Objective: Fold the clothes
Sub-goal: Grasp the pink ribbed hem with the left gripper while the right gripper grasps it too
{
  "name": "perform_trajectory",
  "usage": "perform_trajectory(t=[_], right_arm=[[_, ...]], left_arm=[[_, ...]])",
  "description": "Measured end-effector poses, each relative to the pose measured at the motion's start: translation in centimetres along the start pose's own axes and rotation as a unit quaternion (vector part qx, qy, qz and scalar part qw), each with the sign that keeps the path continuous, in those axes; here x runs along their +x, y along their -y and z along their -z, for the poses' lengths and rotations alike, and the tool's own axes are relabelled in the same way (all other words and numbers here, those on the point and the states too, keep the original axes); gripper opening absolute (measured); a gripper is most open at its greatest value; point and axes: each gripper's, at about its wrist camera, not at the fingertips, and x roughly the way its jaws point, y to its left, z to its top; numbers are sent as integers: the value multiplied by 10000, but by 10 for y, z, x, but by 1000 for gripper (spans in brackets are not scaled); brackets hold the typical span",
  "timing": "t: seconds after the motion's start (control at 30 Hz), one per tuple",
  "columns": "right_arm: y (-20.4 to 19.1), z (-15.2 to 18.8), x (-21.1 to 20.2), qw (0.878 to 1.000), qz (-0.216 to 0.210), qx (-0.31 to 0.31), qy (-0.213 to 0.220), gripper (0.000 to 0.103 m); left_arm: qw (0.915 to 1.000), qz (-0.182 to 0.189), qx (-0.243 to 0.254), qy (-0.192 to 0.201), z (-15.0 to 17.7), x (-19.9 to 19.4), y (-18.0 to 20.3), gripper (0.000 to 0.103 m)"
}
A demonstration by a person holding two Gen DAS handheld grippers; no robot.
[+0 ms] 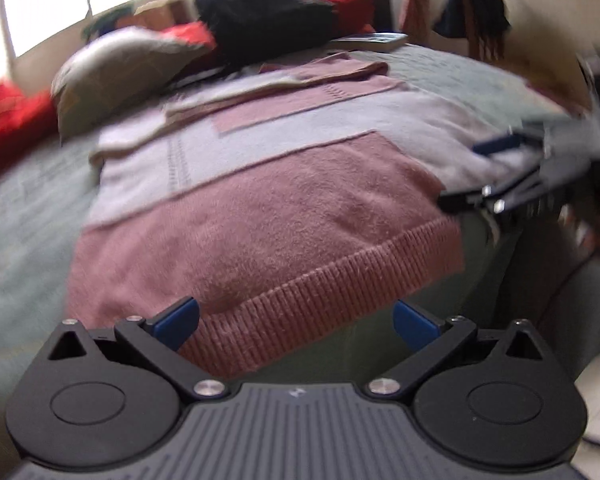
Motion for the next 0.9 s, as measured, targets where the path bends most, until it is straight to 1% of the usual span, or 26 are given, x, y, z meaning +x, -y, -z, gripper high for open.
perform_trajectory(t=[0.07,0.13,0.27,0.37,0.4,0.5,0.67,0.8,0.9], right_arm=[[-2,-5,-8,9999,-57,-122,22,103],[-9,-7,-16,9987,-142,-484,42,103],[-28,-6,-25,9906,-221,-1352,10,103],[-39,0,-22,9848,-198,-1726,-54,103],[-43,2,-21,9825,-191,-1850,-76,103],[-54,9,-19,9748,-167,-2221,-140,103],[-73,18,-15,9598,-125,-2796,-221,103],[-79,17,-18,9559,-57,-2936,-86,103],[-85,16,-19,9499,124,-3122,113,103]], left_arm=[[9994,-149,293,75,-1,-3,6,102],[9981,-291,534,120,-1,-2,10,102],[9929,-499,1080,6,4,12,18,102],[9901,-578,1266,-153,7,21,24,102],[9895,-581,1312,-142,7,22,26,102],[9894,-512,1355,-55,3,25,30,102],[9898,-572,1288,208,-11,24,31,102],[9907,-586,1179,355,-20,19,25,102],[9914,-547,1110,422,-24,14,21,102]])
